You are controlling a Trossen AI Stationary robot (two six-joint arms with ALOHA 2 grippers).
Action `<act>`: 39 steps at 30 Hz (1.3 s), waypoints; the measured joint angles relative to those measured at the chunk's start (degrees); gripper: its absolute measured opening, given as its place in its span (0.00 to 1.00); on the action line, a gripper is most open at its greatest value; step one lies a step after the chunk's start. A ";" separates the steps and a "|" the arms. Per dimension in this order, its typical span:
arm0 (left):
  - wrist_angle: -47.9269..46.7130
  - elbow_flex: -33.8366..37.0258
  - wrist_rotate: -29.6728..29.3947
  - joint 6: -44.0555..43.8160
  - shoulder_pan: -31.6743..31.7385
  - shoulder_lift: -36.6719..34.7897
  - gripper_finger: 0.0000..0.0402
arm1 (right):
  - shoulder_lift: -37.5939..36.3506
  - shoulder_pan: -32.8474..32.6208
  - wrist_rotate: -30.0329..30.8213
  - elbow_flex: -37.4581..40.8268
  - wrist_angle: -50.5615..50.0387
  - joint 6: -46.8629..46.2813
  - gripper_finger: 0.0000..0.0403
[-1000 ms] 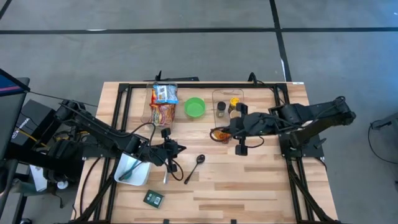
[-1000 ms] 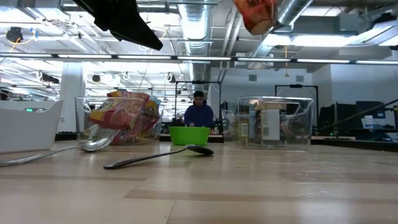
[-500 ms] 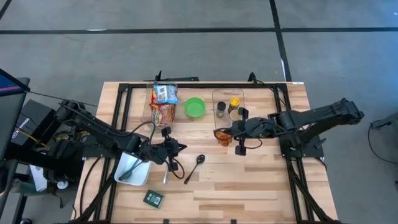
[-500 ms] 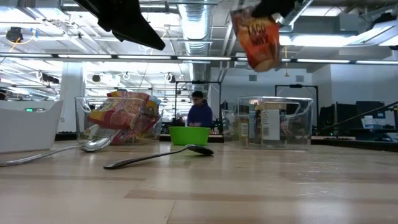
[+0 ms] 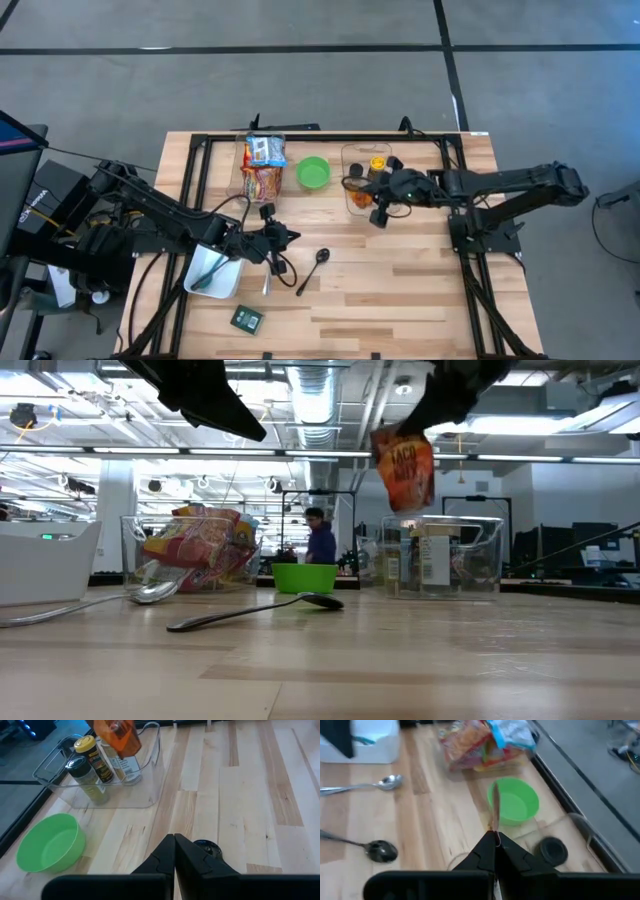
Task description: Pick & Place Food Item
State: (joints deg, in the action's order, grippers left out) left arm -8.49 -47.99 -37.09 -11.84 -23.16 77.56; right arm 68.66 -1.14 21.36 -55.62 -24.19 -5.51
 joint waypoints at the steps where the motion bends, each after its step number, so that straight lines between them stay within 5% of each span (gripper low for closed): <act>1: 0.00 0.00 -0.01 0.00 0.00 0.00 0.00 | 0.00 0.54 0.00 0.37 0.28 -0.69 0.00; 22: 0.02 0.00 -0.01 0.00 0.00 0.00 0.00 | -0.04 4.94 3.75 13.91 13.92 -15.37 0.00; 39: 0.98 -0.02 0.01 0.00 0.00 0.00 0.00 | 0.00 3.40 5.77 21.60 21.83 -18.54 0.00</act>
State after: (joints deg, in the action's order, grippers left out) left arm -7.51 -48.01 -37.08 -11.84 -23.16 77.56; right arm 68.66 2.26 27.14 -34.02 -2.37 -24.06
